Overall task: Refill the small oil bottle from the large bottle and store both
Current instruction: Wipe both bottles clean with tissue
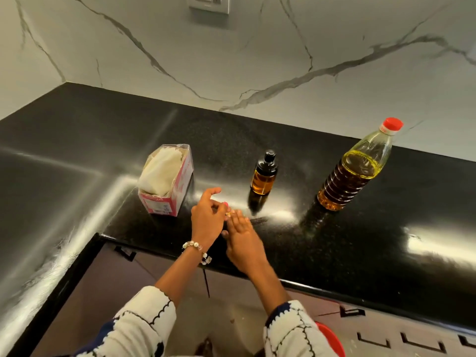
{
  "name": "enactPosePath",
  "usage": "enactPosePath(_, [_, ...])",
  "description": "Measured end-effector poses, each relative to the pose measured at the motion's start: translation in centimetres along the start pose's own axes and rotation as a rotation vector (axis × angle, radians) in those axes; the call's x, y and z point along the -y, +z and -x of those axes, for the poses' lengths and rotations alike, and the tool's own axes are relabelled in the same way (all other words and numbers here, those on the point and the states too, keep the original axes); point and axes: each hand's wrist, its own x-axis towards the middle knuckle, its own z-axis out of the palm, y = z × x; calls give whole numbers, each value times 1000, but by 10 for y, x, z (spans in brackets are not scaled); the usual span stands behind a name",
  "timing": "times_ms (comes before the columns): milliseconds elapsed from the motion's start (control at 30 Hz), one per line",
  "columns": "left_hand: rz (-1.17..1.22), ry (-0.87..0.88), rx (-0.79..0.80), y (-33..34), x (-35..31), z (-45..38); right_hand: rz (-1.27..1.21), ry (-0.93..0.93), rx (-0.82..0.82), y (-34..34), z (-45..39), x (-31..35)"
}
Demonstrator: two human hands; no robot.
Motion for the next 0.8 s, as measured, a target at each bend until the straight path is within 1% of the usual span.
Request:
enactPosePath(33, [6, -1, 16, 1, -1, 1, -1, 0, 12, -4, -1, -11])
enactPosePath(100, [29, -7, 56, 3, -5, 2, -46, 84, -14, -17, 1, -44])
enactPosePath(233, [40, -7, 136, 4, -3, 5, -23, 338, -133, -46, 28, -116])
enactPosePath(300, [17, 11, 165, 3, 0, 4, -53, 530, -218, -51, 42, -132])
enactPosePath(333, [13, 13, 168, 3, 0, 2, -45, 642, -265, -50, 45, -130])
enactPosePath(400, [16, 13, 171, 2, -2, 0, -16, 875, -295, -41, 38, -108])
enactPosePath(433, [21, 15, 170, 2, -4, 0, -17, 961, -297, -37, 31, -89])
enactPosePath(467, [28, 19, 169, 2, -5, 0, -24, 995, -305, -30, 22, -68])
enactPosePath(500, [34, 21, 165, 2, -7, 0, -26, 961, -302, -23, 13, -47])
enactPosePath(533, [36, 21, 158, 3, -7, 0, -32, 866, -307, -14, 5, -29])
enactPosePath(600, [31, 32, 128, 6, -9, 0, -12, 538, -269, 5, -3, 1])
enactPosePath(667, [27, 40, 111, 11, -11, -2, 4, 220, -120, 8, 4, 13])
enactPosePath(700, [26, 46, 119, 14, -14, -2, -4, 119, -67, 4, 11, 6])
enactPosePath(733, [26, 57, 134, 18, -16, -2, -24, 72, -35, -2, 19, -8])
enactPosePath(767, [29, 66, 155, 22, -19, -2, -67, 73, -22, -8, 28, -25])
enactPosePath(800, [33, 69, 181, 26, -22, -1, -136, 112, -29, -16, 39, -46])
